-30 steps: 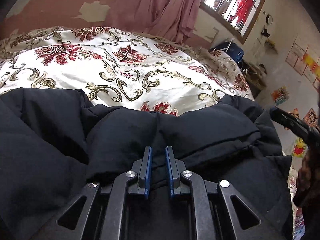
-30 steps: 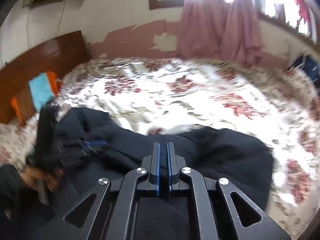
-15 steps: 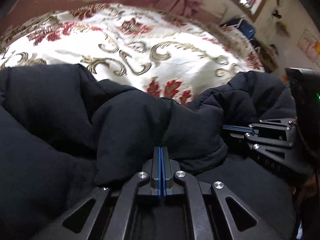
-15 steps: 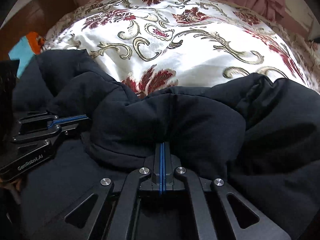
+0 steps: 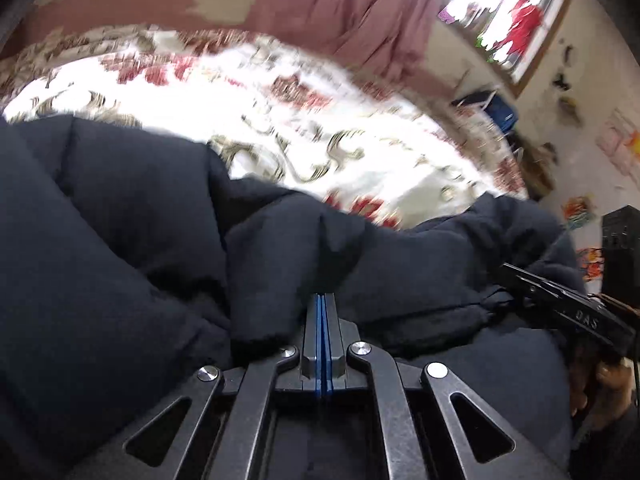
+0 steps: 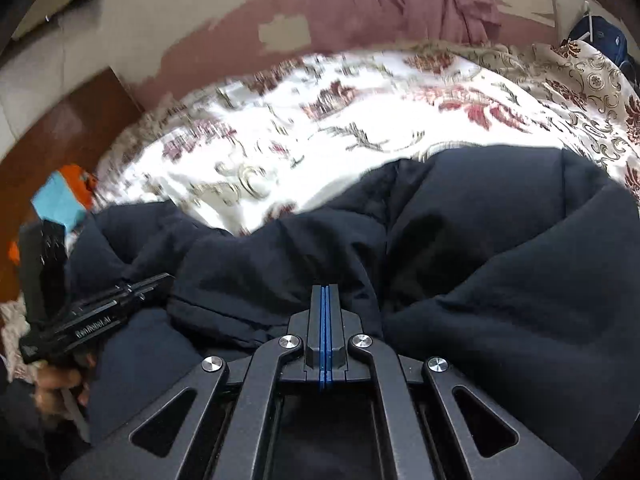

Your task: Fold large clothes

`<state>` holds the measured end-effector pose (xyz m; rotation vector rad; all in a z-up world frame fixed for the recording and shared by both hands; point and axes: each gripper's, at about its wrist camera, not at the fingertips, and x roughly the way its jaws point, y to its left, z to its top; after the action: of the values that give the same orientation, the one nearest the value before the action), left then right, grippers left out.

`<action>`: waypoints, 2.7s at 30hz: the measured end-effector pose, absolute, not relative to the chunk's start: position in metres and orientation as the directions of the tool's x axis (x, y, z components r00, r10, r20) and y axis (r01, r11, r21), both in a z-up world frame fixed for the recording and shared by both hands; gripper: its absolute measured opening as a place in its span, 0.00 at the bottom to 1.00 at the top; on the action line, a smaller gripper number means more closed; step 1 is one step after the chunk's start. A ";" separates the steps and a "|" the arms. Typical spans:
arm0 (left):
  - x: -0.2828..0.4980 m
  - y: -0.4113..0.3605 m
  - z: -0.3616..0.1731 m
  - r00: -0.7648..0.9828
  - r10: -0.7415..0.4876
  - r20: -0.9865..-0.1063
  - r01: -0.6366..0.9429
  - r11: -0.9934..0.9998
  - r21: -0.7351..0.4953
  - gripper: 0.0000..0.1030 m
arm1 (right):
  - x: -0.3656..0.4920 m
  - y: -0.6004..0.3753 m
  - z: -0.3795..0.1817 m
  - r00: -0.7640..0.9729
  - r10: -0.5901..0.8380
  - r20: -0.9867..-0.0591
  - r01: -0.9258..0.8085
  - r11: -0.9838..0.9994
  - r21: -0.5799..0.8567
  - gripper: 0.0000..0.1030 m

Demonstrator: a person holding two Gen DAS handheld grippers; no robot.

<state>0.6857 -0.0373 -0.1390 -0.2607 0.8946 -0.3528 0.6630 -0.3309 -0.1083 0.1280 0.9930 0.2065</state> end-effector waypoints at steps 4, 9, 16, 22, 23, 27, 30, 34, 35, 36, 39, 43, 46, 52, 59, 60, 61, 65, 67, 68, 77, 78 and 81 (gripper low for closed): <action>0.690 -0.044 -0.146 0.549 -0.364 -0.753 0.172 0.930 -0.324 0.04 | 0.674 -0.318 -0.123 0.511 0.167 -0.843 -0.112 0.985 0.127 0.00; 0.686 -0.043 -0.142 0.560 -0.396 -0.728 0.195 0.917 -0.349 0.04 | 0.657 -0.320 -0.106 0.563 0.190 -0.805 -0.119 0.982 0.148 0.00; 0.652 -0.037 -0.110 0.651 -0.386 -0.654 0.206 0.919 -0.337 0.11 | 0.614 -0.336 -0.067 0.671 0.202 -0.713 -0.094 0.977 0.189 0.40; 0.615 -0.021 -0.081 0.740 -0.357 -0.569 0.146 0.912 -0.382 0.71 | 0.581 -0.339 -0.036 0.741 0.113 -0.662 -0.072 0.993 0.089 0.59; 0.610 -0.017 -0.076 0.751 -0.358 -0.555 0.143 0.908 -0.393 0.72 | 0.575 -0.340 -0.031 0.751 0.100 -0.652 -0.067 0.995 0.075 0.61; 0.591 -0.012 -0.057 0.766 -0.310 -0.564 0.098 0.923 -0.373 0.91 | 0.552 -0.346 -0.007 0.780 0.098 -0.618 -0.054 0.994 0.091 0.77; 0.571 -0.011 -0.043 0.781 -0.289 -0.553 0.100 0.933 -0.346 0.95 | 0.534 -0.348 0.008 0.795 0.102 -0.598 -0.044 0.993 0.110 0.86; 0.540 -0.011 -0.023 0.810 -0.249 -0.531 0.089 0.947 -0.308 1.00 | 0.506 -0.345 0.025 0.818 0.101 -0.566 -0.044 0.993 0.113 0.91; 0.533 -0.012 -0.020 0.815 -0.247 -0.524 0.091 0.948 -0.304 1.00 | 0.497 -0.344 0.030 0.825 0.108 -0.555 -0.051 0.992 0.117 0.91; 0.522 -0.013 -0.014 0.822 -0.244 -0.515 0.096 0.950 -0.297 1.00 | 0.488 -0.343 0.036 0.832 0.112 -0.543 -0.056 0.991 0.119 0.92; 0.495 -0.016 -0.002 0.835 -0.237 -0.496 0.111 0.956 -0.270 1.00 | 0.464 -0.337 0.050 0.844 0.131 -0.520 -0.080 0.990 0.120 0.95; 0.460 -0.019 0.012 0.850 -0.211 -0.483 0.112 0.968 -0.226 1.00 | 0.434 -0.329 0.067 0.856 0.142 -0.497 -0.103 0.989 0.105 0.96; 0.435 -0.020 0.024 0.855 -0.193 -0.482 0.107 0.974 -0.199 1.00 | 0.410 -0.323 0.080 0.867 0.146 -0.477 -0.120 0.989 0.084 0.97; 0.388 -0.016 0.042 0.866 -0.154 -0.476 0.079 0.982 -0.173 1.00 | 0.366 -0.324 0.099 0.873 0.163 -0.459 -0.139 0.987 0.086 0.98; 0.335 -0.016 0.046 0.889 -0.097 -0.447 0.053 0.993 -0.110 1.00 | 0.323 -0.330 0.105 0.870 0.182 -0.459 -0.146 0.983 0.113 0.98; 0.330 -0.017 0.046 0.891 -0.090 -0.446 0.051 0.994 -0.099 1.00 | 0.318 -0.331 0.105 0.870 0.182 -0.458 -0.146 0.983 0.114 0.98; 0.324 -0.020 0.046 0.892 -0.083 -0.445 0.051 0.995 -0.083 1.00 | 0.311 -0.332 0.106 0.871 0.181 -0.458 -0.145 0.983 0.113 0.98; 0.302 -0.027 0.044 0.896 -0.058 -0.441 0.051 0.998 -0.027 1.00 | 0.290 -0.332 0.104 0.871 0.189 -0.454 -0.155 0.982 0.113 0.98; 0.291 -0.028 0.042 0.898 -0.075 -0.433 0.070 0.997 -0.028 1.00 | 0.276 -0.332 0.104 0.875 0.189 -0.446 -0.159 0.982 0.104 0.98; 0.284 -0.028 0.041 0.899 -0.081 -0.431 0.076 0.997 -0.028 1.00 | 0.271 -0.330 0.104 0.876 0.189 -0.443 -0.161 0.982 0.100 0.98; 0.237 -0.029 0.042 0.917 -0.057 -0.394 0.073 0.997 0.026 1.00 | 0.211 -0.318 0.112 0.901 0.197 -0.386 -0.194 0.980 0.046 0.98; 0.232 -0.029 0.041 0.918 -0.056 -0.393 0.074 0.997 0.031 1.00 | 0.209 -0.316 0.112 0.901 0.198 -0.385 -0.196 0.980 0.045 0.98; 0.218 -0.028 0.039 0.920 -0.063 -0.386 0.083 0.996 0.034 1.00 | 0.196 -0.311 0.111 0.900 0.201 -0.387 -0.202 0.979 0.038 0.98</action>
<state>0.2178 -0.0279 0.0389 0.0498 0.3944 -0.0750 0.1961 -0.3108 0.1106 -0.0026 0.3998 0.2083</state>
